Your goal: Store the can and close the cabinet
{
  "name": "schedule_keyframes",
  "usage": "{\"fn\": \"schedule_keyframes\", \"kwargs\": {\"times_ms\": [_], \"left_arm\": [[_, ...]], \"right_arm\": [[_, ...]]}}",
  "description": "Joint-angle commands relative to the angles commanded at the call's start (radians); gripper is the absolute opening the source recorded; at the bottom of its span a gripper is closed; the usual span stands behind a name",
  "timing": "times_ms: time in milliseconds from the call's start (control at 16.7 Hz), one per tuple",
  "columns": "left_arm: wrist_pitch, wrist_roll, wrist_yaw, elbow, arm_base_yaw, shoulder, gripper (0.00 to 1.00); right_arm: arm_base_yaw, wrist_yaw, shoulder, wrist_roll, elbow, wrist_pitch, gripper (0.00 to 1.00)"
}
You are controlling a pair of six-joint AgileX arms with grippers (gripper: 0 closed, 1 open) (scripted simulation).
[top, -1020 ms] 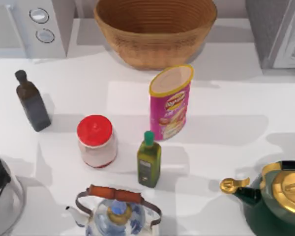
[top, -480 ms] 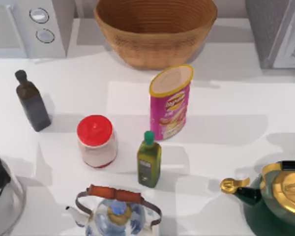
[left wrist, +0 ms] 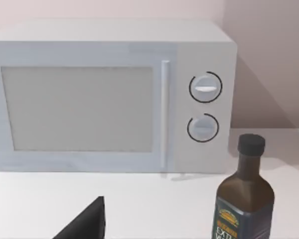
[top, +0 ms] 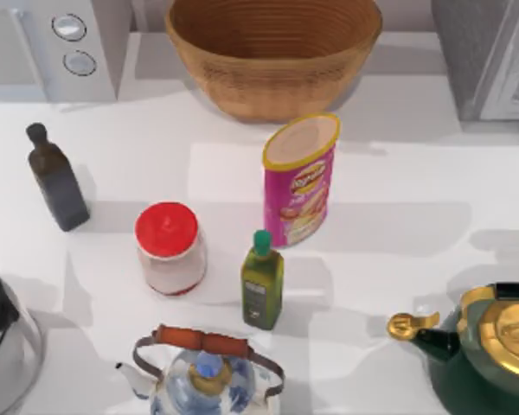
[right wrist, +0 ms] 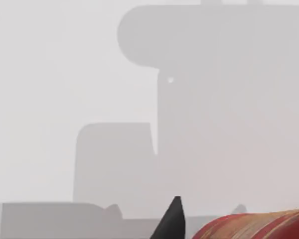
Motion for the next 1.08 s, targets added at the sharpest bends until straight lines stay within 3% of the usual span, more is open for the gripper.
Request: {"fn": "schedule_keyframes", "kwargs": {"times_ms": [540, 1080], "left_arm": [[0.000, 0.000, 0.000, 0.000, 0.000, 0.000, 1.00], [0.000, 0.000, 0.000, 0.000, 0.000, 0.000, 1.00]], "right_arm": [[-0.004, -0.007, -0.214, -0.004, 0.307, -0.541, 0.00], [0.006, -0.010, -0.273, -0.008, 0.348, -0.599, 0.00]]}}
